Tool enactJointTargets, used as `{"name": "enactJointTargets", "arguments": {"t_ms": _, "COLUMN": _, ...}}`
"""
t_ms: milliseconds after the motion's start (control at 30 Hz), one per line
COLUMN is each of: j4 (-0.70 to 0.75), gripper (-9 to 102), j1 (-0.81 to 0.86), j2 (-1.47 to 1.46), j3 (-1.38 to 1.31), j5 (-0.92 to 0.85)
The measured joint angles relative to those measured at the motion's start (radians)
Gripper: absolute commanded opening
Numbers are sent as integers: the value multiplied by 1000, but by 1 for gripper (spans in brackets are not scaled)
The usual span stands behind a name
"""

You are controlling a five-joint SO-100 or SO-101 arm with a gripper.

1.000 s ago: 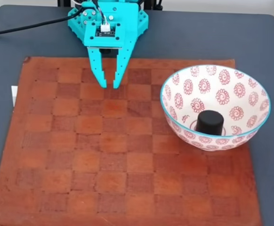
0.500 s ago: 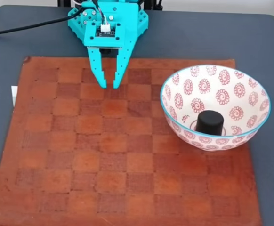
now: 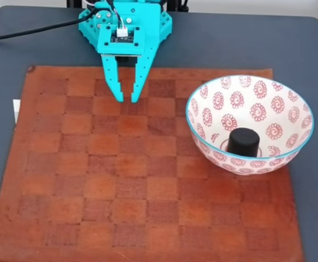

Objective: Grasp a black cylinder and put it in a bowl.

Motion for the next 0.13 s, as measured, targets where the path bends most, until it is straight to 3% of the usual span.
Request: {"name": "enactJointTargets", "arguments": {"t_ms": 133, "j4": 0, "gripper": 4, "j1": 0, "j2": 0, "j3": 0, "j5": 0}}
